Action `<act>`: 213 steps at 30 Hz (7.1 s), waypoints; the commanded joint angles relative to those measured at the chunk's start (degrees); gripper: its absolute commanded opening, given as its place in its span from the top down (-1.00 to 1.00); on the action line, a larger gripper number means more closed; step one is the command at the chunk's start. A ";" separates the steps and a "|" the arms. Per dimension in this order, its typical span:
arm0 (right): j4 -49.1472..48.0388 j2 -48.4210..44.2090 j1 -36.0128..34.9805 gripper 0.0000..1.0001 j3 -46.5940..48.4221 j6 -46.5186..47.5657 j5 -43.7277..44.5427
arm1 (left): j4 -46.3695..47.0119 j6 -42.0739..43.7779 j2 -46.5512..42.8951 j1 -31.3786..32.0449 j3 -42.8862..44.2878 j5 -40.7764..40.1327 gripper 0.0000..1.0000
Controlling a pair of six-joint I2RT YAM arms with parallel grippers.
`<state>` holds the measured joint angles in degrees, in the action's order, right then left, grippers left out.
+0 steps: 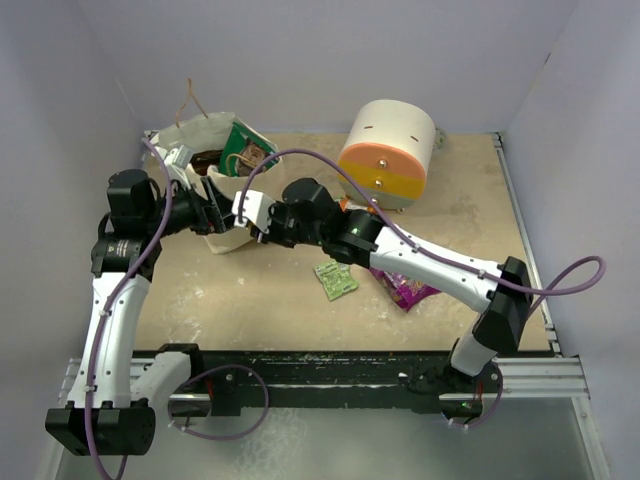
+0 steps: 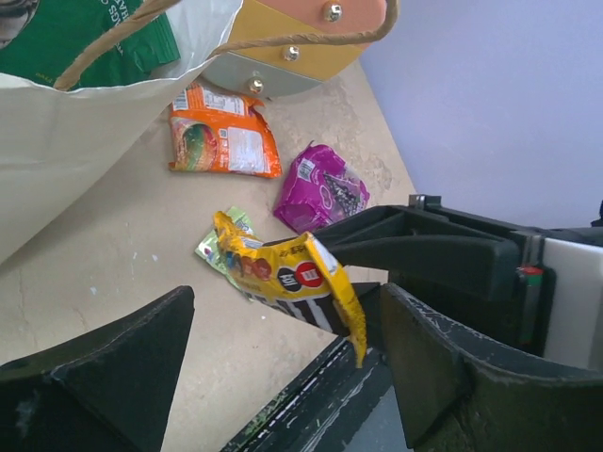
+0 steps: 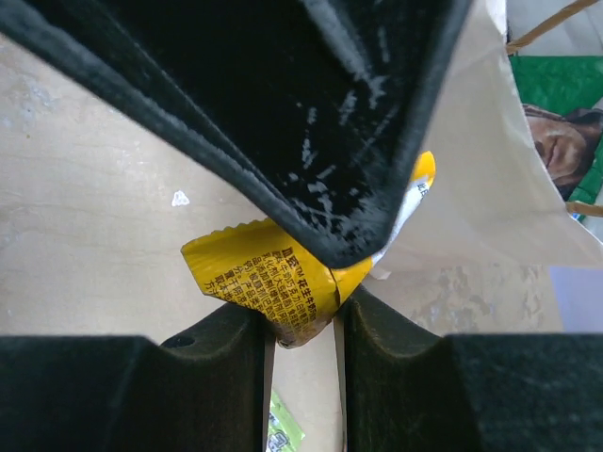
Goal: Place the snacks into the paper bag
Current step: Place the snack in the paper bag, then pick up the snack from the center of the board.
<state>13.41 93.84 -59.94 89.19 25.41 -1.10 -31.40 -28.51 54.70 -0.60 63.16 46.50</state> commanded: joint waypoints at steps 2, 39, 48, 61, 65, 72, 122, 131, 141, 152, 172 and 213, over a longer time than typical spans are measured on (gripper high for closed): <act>-0.65 1.17 -0.96 0.39 4.33 -2.24 2.84 | 1.54 -3.92 -2.03 0.34 -0.13 -0.93 -0.62; 1.34 -2.24 -2.48 -0.34 -0.69 0.93 -2.00 | 5.65 -0.31 -9.50 -2.68 -4.78 1.13 1.00; 0.86 -13.13 7.10 -0.53 -13.70 6.30 -16.92 | -2.83 15.50 -15.92 -6.21 2.60 -5.29 1.00; 4.61 -27.53 23.12 -0.55 -28.23 2.05 -24.80 | -7.31 23.39 -3.66 -9.15 25.01 -23.44 1.00; 3.66 -32.45 29.06 -0.59 -30.15 1.07 -28.07 | -4.21 21.94 4.39 -9.14 30.51 -23.46 1.00; 2.81 -34.74 33.42 -0.61 -30.99 0.71 -29.02 | -1.22 16.20 16.18 -9.14 35.99 -21.04 1.00; -0.24 -28.05 34.81 -0.66 -33.96 2.57 -26.69 | -3.85 28.61 14.58 -9.12 25.54 -18.61 -0.55; 4.86 -14.54 30.40 -0.68 -29.79 3.03 -27.35 | -9.16 37.75 3.97 -9.15 14.68 -14.13 -0.94; 3.72 -0.51 22.78 -0.74 -26.56 -3.98 -15.81 | -11.40 42.19 -6.22 -9.11 5.19 -13.81 -0.98; 2.10 2.62 22.36 -0.81 -27.94 -7.64 -11.05 | -9.22 41.51 -7.81 -9.15 3.37 -12.10 -0.98; 1.31 8.84 16.60 -0.61 -24.78 -7.93 -14.30 | -9.82 41.69 -8.65 -9.11 3.30 -12.22 -0.98; 2.22 3.32 16.63 0.99 -28.37 -2.27 -12.77 | -20.43 53.51 -8.46 -9.15 0.04 -4.67 -0.99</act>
<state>13.34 100.62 -43.48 60.18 20.86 -12.21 -48.49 19.88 45.76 -9.37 64.47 37.45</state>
